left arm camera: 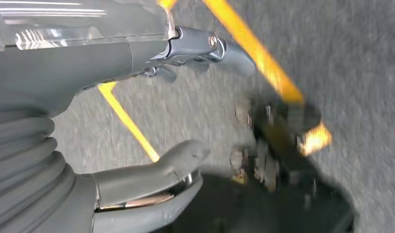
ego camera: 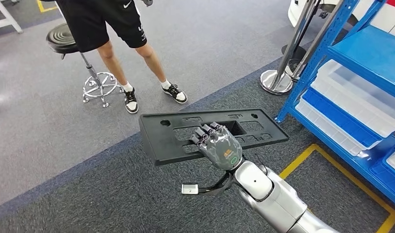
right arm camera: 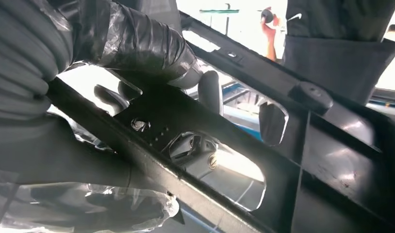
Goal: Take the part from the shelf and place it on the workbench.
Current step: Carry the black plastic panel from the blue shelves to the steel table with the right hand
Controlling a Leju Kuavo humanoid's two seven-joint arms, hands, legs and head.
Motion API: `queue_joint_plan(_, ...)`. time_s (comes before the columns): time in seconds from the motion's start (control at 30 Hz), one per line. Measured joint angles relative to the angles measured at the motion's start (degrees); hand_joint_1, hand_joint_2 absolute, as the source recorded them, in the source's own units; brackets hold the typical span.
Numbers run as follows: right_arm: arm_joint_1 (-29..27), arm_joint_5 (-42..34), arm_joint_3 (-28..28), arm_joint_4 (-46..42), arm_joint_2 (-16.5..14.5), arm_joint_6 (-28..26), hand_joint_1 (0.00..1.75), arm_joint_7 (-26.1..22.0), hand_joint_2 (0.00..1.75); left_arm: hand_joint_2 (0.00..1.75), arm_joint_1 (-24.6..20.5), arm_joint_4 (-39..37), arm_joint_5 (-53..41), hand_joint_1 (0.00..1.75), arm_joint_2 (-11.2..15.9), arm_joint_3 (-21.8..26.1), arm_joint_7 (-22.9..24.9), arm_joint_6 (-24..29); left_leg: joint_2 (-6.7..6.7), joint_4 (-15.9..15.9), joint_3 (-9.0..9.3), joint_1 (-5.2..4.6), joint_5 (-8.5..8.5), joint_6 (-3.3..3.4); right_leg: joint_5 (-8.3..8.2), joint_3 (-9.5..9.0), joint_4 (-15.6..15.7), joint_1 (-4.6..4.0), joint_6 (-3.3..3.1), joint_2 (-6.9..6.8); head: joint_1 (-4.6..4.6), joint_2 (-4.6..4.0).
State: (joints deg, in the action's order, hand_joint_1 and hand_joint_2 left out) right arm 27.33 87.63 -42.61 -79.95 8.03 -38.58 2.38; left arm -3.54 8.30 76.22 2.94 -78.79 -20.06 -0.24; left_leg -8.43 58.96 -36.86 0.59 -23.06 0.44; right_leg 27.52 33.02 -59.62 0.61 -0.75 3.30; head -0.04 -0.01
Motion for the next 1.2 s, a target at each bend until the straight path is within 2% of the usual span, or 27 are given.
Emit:
queue_joint_plan(0.03,-0.2,-0.1,0.1,0.0,0.0,-0.1,1.75,0.0,1.75,1.75,0.1,0.1,0.0,0.00,-0.3,0.0,-0.1,-0.1,0.61,0.6,-0.27,-0.11,-0.35,-0.28,-0.17,-0.28,0.4,0.14,-0.29,-0.68,-0.05,0.00)
queue_joint_plan(0.07,-0.3,-0.3,0.2,0.0,0.0,-0.2,1.75,0.0,1.75,1.75,0.1,0.2,0.0,0.00,-0.5,0.0,-0.2,-0.1,2.05,2.2,-0.96,-0.27,-1.31,-0.57,-0.35,-0.56,0.7,0.30,-0.58,-1.47,-0.16,0.01)
queue_joint_plan(0.13,-0.6,-0.6,0.5,0.0,-0.1,-0.6,1.75,-0.1,1.75,1.75,-0.1,0.2,0.2,0.00,-0.6,0.0,-0.4,0.1,5.93,8.5,-3.79,-0.31,-4.75,-1.12,-0.42,-0.86,1.1,0.28,-1.02,-3.11,-0.34,0.00)
queue_joint_plan(0.17,-0.8,-0.7,0.6,0.1,0.0,-0.8,1.75,-0.3,1.75,1.75,-0.2,0.2,0.3,0.00,-0.6,0.0,-0.5,0.3,7.09,12.2,-5.52,-0.13,-6.43,-1.41,-0.35,-0.87,1.0,0.18,-1.11,-4.04,-0.38,0.00)
queue_joint_plan(0.2,-1.1,-0.7,0.8,0.1,0.0,-0.9,1.75,-0.4,1.75,1.75,-0.3,0.2,0.5,0.00,-0.6,0.0,-0.6,0.6,7.67,14.7,-6.73,0.07,-7.33,-1.64,-0.25,-0.87,0.9,0.12,-1.14,-4.94,-0.38,0.00)
queue_joint_plan(0.23,-1.3,-0.6,0.9,0.1,0.0,-0.9,1.75,-0.4,1.75,1.75,-0.3,0.2,0.6,0.00,-0.7,0.0,-0.6,1.0,7.97,15.4,-7.01,0.24,-7.22,-1.83,-0.13,-0.88,0.9,0.11,-1.11,-5.82,-0.38,0.00)
queue_joint_plan(0.27,-1.6,-0.4,1.1,0.1,0.0,-0.9,1.75,-0.5,1.75,1.75,-0.2,0.2,0.6,0.00,-0.7,0.0,-0.6,1.4,8.26,13.8,-6.05,0.37,-6.07,-1.94,0.00,-0.94,0.9,0.11,-1.00,-6.65,-0.39,0.01)
queue_joint_plan(0.3,-1.8,-0.2,1.2,0.0,0.0,-0.9,1.75,-0.4,1.75,1.75,-0.2,0.2,0.6,0.00,-0.7,0.0,-0.6,1.8,8.89,10.1,-3.98,0.45,-4.24,-1.95,0.16,-1.08,0.8,0.12,-0.86,-7.44,-0.39,0.00)
queue_joint_plan(0.37,-2.0,-0.1,1.6,-0.2,0.0,-0.9,1.75,-0.4,1.75,1.75,-0.2,0.2,0.6,0.00,-0.8,0.0,-0.5,2.2,11.32,2.3,0.20,0.16,-1.71,-1.41,0.51,-1.39,0.8,-0.06,-0.42,-8.84,-0.36,0.00)
queue_joint_plan(0.4,-2.0,-0.1,1.8,-0.4,0.0,-0.9,1.75,-0.4,1.75,1.75,-0.2,0.2,0.6,0.00,-0.8,0.0,-0.5,2.2,12.10,0.2,1.33,-0.06,-1.22,-1.01,0.64,-1.54,0.9,-0.19,-0.13,-9.43,-0.34,0.00)
queue_joint_plan(0.43,-2.0,-0.1,2.0,-0.4,0.0,-1.0,1.75,-0.4,1.75,1.75,-0.3,0.2,0.6,0.00,-0.9,0.0,-0.5,2.3,12.38,-0.5,1.60,-0.30,-1.30,-0.61,0.73,-1.67,0.9,-0.32,0.16,-9.96,-0.32,0.00)
queue_joint_plan(0.5,-2.0,0.0,2.1,-0.6,0.0,-1.0,1.75,-0.4,1.75,1.75,-0.2,0.2,0.6,0.00,-1.0,0.0,-0.5,2.3,11.02,-0.8,1.59,-0.31,-1.04,0.06,0.96,-1.93,1.1,-0.35,0.84,-10.88,-0.31,0.00)
queue_joint_plan(0.53,-2.0,0.1,2.2,-0.6,0.0,-1.0,1.75,-0.4,1.75,1.75,-0.1,0.2,0.6,0.00,-1.1,0.0,-0.5,2.3,10.38,-1.1,1.71,-0.22,-0.88,0.39,1.40,-1.93,0.7,-0.23,1.16,-10.21,-0.29,-0.01)
queue_joint_plan(0.57,-2.1,0.1,2.2,-0.7,0.0,-1.0,1.75,-0.4,1.75,1.75,-0.1,0.2,0.6,0.00,-1.1,0.0,-0.4,2.4,9.76,-1.4,1.84,-0.10,-0.67,0.80,2.34,-1.49,-0.5,-0.07,1.40,-8.83,-0.29,-0.01)
queue_joint_plan(0.63,-2.3,0.1,2.5,-0.9,0.0,-1.1,1.75,-0.3,1.75,1.75,-0.2,0.2,0.6,0.00,-1.2,0.0,-0.3,2.5,8.61,-1.8,1.98,0.00,-0.39,1.45,5.69,1.21,-6.4,0.20,1.61,-5.05,-0.27,0.00)
queue_joint_plan(0.7,-2.9,0.2,2.8,-1.0,0.2,-1.2,1.75,-0.2,1.75,1.75,-0.3,0.2,0.7,0.00,-1.2,0.0,-0.1,2.9,7.12,-1.7,1.90,-0.05,-0.34,1.70,8.55,5.00,-13.7,0.23,1.72,-3.55,-0.27,-0.01)
queue_joint_plan(0.73,-3.3,0.3,3.0,-1.0,0.3,-1.2,1.75,-0.2,1.75,1.75,-0.3,0.2,0.8,0.00,-1.2,0.0,0.1,3.1,6.22,-1.7,1.88,-0.07,-0.34,1.70,8.54,6.04,-15.4,0.26,1.79,-3.38,-0.27,-0.01)
queue_joint_plan(0.77,-3.6,0.3,3.1,-1.2,0.4,-1.2,1.75,-0.3,1.75,1.75,-0.3,0.2,0.8,0.00,-1.3,0.0,0.2,3.3,5.30,-1.5,1.87,-0.05,-0.37,1.66,7.42,6.11,-15.0,0.34,1.83,-3.28,-0.27,-0.01)
queue_joint_plan(0.8,-3.7,0.3,3.3,-1.4,0.5,-1.2,1.75,-0.3,1.75,1.75,-0.2,0.2,0.8,0.00,-1.3,0.0,0.4,3.3,4.38,-1.3,1.87,-0.03,-0.44,1.55,5.34,5.12,-12.4,0.48,1.84,-3.05,-0.27,0.00)
queue_joint_plan(0.87,-3.8,0.3,3.7,-1.8,0.8,-1.2,1.75,-0.5,1.75,1.75,-0.1,0.2,0.8,0.00,-1.4,0.0,0.8,3.4,2.83,-0.5,1.68,-0.05,-0.78,1.03,1.51,1.90,-4.8,0.86,1.85,-1.22,-0.26,0.00)
queue_joint_plan(0.93,-4.0,0.5,3.9,-2.2,0.9,-1.2,1.75,-0.6,1.75,1.75,-0.2,0.2,0.7,0.00,-1.5,0.0,1.3,3.4,1.60,0.1,1.20,-0.06,-0.94,0.36,0.38,0.25,-0.8,1.01,1.75,0.19,-0.28,-0.01)
queue_joint_plan(1.0,-4.4,0.9,3.9,-2.6,1.0,-1.2,1.75,-0.5,1.75,1.75,0.0,0.2,0.6,0.00,-1.5,0.0,1.8,3.3,0.47,0.0,0.78,0.15,-0.73,-0.29,0.43,0.17,-0.6,0.78,1.31,-0.49,-0.28,-0.01)
queue_joint_plan(1.03,-4.5,1.1,4.0,-2.8,1.1,-1.2,1.75,-0.3,1.75,1.75,0.1,0.2,0.5,0.00,-1.5,0.0,2.0,3.2,0.76,0.2,0.65,0.25,-0.77,-0.55,0.29,0.05,-0.5,0.70,0.92,-1.15,-0.27,0.00)
queue_joint_plan(1.1,-4.8,1.5,4.1,-3.4,1.2,-1.2,1.75,0.0,1.75,1.75,0.2,0.2,0.1,0.00,-1.6,0.0,2.3,2.8,3.73,2.6,-0.50,0.21,-2.32,-1.02,-0.01,-0.24,0.0,0.65,0.04,-2.47,-0.31,0.01)
queue_joint_plan(1.13,-5.0,1.6,4.1,-3.6,1.3,-1.2,1.75,0.1,1.75,1.75,0.1,0.2,-0.1,0.00,-1.6,0.0,2.3,2.7,5.75,5.4,-1.81,0.18,-3.93,-1.18,-0.07,-0.32,0.1,0.58,-0.29,-3.19,-0.33,0.01)
queue_joint_plan(1.17,-5.2,1.7,4.1,-3.9,1.4,-1.2,1.75,0.2,1.75,1.75,0.0,0.2,-0.3,0.00,-1.7,-0.1,2.3,2.5,7.13,9.2,-3.57,0.17,-5.81,-1.37,-0.04,-0.33,0.2,0.43,-0.50,-3.90,-0.35,0.01)
queue_joint_plan(1.2,-5.5,1.8,4.2,-4.0,1.5,-1.2,1.75,0.3,1.75,1.75,-0.2,0.3,-0.4,0.00,-1.7,-0.1,2.2,2.4,7.69,12.9,-5.38,0.25,-7.37,-1.52,0.02,-0.32,0.2,0.30,-0.63,-4.73,-0.34,0.01)
